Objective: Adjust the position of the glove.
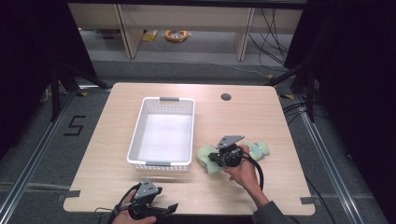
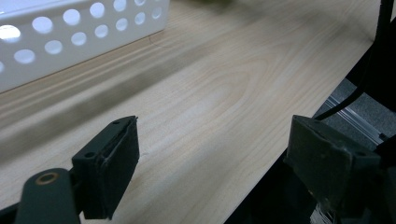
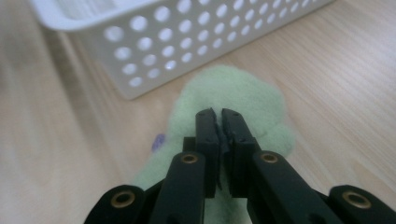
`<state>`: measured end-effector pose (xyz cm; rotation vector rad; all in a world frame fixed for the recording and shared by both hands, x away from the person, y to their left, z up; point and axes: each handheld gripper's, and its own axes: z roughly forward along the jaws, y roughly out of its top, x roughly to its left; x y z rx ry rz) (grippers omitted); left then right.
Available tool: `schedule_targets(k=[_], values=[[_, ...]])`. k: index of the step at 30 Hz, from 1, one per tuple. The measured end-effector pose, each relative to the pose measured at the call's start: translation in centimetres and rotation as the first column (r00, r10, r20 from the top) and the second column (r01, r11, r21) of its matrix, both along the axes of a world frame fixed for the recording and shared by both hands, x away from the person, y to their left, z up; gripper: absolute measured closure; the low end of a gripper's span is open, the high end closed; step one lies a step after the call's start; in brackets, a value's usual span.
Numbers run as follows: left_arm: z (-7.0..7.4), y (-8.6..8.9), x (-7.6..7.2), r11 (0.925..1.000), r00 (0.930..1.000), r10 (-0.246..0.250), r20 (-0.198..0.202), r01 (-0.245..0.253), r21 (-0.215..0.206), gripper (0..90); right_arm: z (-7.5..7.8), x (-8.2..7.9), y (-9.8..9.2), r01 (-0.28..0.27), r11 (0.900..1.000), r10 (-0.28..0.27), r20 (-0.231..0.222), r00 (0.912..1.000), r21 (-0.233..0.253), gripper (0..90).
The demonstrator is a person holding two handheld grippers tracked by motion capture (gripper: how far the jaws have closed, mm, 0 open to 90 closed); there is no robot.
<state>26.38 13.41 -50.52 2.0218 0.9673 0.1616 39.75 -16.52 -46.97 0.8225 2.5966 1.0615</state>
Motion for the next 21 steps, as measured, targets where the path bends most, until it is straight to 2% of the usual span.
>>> schedule_targets(k=[2,3,5,6,7,8,9,11,12,13,14,15,17,20,21], values=[[-0.1,-0.1,0.0,0.9998,0.9999,0.013,0.001,-0.013,-0.014,16.5,0.7,-0.7,-0.6,-0.045,0.999,0.044,0.030,0.9985,0.010,86.5],[0.0,0.0,0.0,1.0000,1.0000,0.000,0.001,0.000,0.003,16.5,1.1,-1.2,-1.0,-0.063,0.998,0.062,0.037,0.9974,0.016,86.5],[-0.1,-0.3,0.0,0.9998,1.0000,0.010,0.000,-0.010,-0.015,16.5,1.8,-2.6,-2.0,-0.101,0.994,0.100,0.037,0.9943,0.034,86.5],[-0.1,-0.3,-0.1,0.9997,0.9997,0.017,-0.017,-0.018,-0.019,16.5,1.8,-2.6,-2.0,-0.101,0.994,0.100,0.037,0.9943,0.034,86.5],[-0.2,-0.3,-0.1,0.9998,0.9999,0.013,-0.001,-0.013,-0.017,16.5,1.9,-3.0,-2.3,-0.115,0.993,0.113,0.048,0.9924,0.040,86.5],[-0.2,-0.3,-0.1,0.9996,0.9997,0.021,-0.010,-0.021,-0.020,16.5,1.9,-3.6,-2.7,-0.127,0.991,0.125,0.037,0.9915,0.042,86.5],[-0.1,-0.1,0.0,1.0000,1.0000,0.006,-0.002,-0.006,-0.001,16.5,1.8,-3.8,-2.8,-0.133,0.990,0.131,0.039,0.9906,0.047,86.5],[-0.2,-0.2,0.0,0.9996,0.9996,0.025,-0.012,-0.025,-0.015,16.5,1.5,-4.4,-3.1,-0.173,0.983,0.171,0.032,0.9847,0.060,86.5],[-0.1,0.0,0.1,0.9999,0.9999,0.010,-0.005,-0.010,0.010,16.5,1.5,-4.7,-3.2,-0.171,0.984,0.170,0.026,0.9852,0.057,86.5],[-0.1,0.0,0.1,1.0000,1.0000,0.006,-0.004,-0.006,0.007,16.5,1.3,-5.1,-3.1,-0.188,0.981,0.187,0.020,0.9821,0.051,86.4],[-0.2,-0.2,0.1,0.9997,0.9998,0.020,-0.003,-0.020,-0.012,16.5,1.3,-5.1,-3.1,-0.188,0.981,0.187,0.020,0.9821,0.051,86.4],[-0.1,-0.2,0.1,1.0000,1.0000,0.009,-0.004,-0.009,-0.003,16.5,1.2,-5.2,-3.1,-0.212,0.976,0.211,0.023,0.9771,0.052,86.4],[-0.2,-0.2,0.1,1.0000,1.0000,0.005,-0.002,-0.005,0.000,16.5,1.1,-5.5,-3.1,-0.214,0.976,0.213,0.013,0.9769,0.046,86.4],[-0.2,-0.1,0.1,1.0000,0.9999,0.008,-0.008,-0.008,0.000,16.5,0.8,-5.6,-3.2,-0.246,0.968,0.246,0.015,0.9692,0.044,86.4],[-0.2,-0.1,0.1,0.9999,0.9999,0.014,-0.007,-0.015,-0.009,16.5,0.5,-5.9,-3.1,-0.271,0.962,0.271,0.007,0.9625,0.033,86.4]])
